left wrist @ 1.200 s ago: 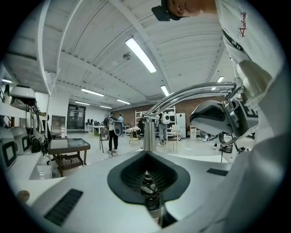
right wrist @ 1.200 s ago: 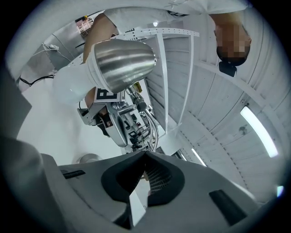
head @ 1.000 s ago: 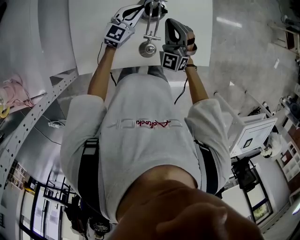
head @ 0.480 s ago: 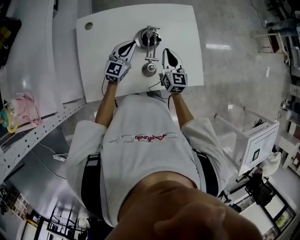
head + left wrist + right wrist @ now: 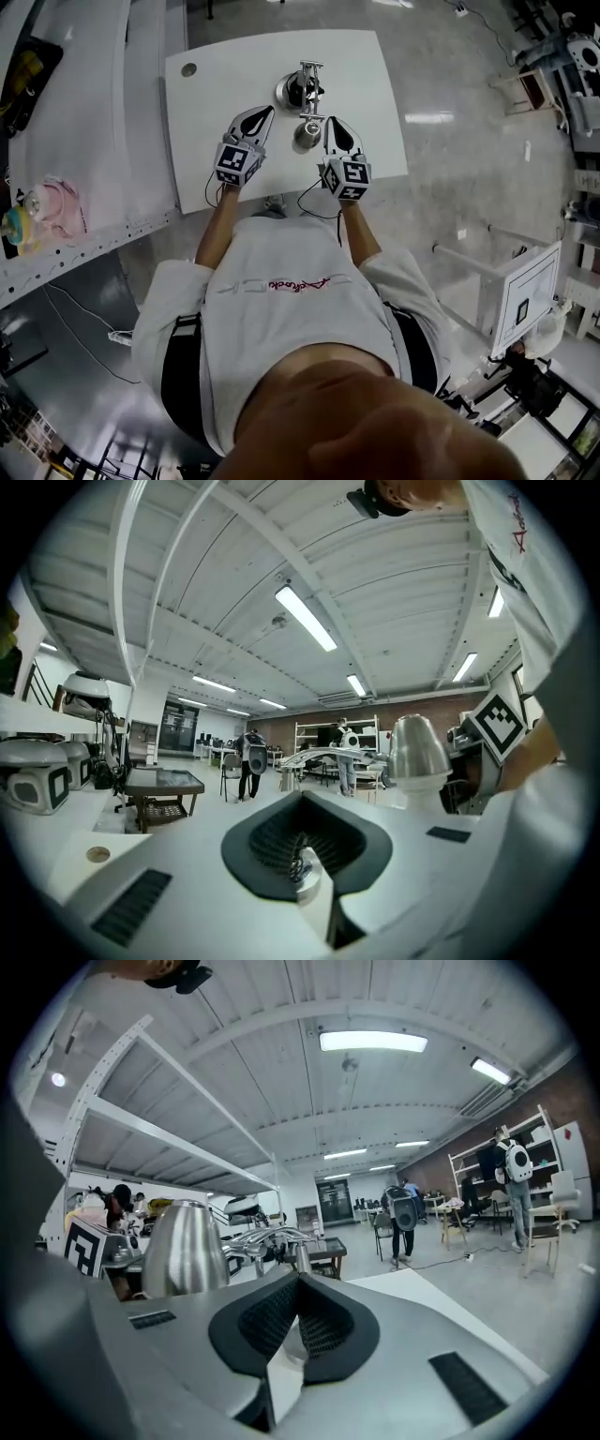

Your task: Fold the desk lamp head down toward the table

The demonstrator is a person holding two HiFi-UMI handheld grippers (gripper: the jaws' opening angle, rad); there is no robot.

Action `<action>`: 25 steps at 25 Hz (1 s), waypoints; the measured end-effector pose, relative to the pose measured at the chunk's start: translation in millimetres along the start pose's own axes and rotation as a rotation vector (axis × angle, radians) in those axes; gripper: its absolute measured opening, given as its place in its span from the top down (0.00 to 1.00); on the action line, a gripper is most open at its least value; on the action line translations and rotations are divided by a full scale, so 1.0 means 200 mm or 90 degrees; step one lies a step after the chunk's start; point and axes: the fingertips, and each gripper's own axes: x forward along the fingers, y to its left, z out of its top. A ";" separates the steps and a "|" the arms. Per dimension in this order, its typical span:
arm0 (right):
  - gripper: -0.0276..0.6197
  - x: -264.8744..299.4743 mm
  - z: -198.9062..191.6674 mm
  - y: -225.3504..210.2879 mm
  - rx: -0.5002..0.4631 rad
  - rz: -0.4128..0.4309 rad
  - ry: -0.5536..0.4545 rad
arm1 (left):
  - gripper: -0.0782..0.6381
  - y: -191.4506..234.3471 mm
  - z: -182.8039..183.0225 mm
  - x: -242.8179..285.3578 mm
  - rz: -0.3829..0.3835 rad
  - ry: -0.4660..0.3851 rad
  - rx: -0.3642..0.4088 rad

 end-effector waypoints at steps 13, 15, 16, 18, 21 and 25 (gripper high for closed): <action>0.93 -0.25 -0.04 0.00 -0.016 0.012 0.001 | 0.85 -0.22 0.04 -0.12 0.036 -0.013 0.000; 0.93 -0.26 -0.03 0.02 -0.021 0.012 0.000 | 0.85 -0.23 0.05 -0.13 0.037 -0.017 0.009; 0.93 -0.27 -0.03 0.03 -0.022 0.013 -0.001 | 0.85 -0.24 0.05 -0.14 0.038 -0.017 0.012; 0.93 -0.30 -0.03 0.05 -0.022 0.016 -0.004 | 0.85 -0.26 0.04 -0.17 0.040 -0.015 0.012; 0.93 -0.32 -0.01 0.07 -0.025 0.020 -0.011 | 0.85 -0.29 0.03 -0.18 0.040 -0.013 0.007; 0.93 -0.34 0.00 0.05 -0.027 0.020 -0.014 | 0.85 -0.31 0.03 -0.18 0.039 -0.013 0.011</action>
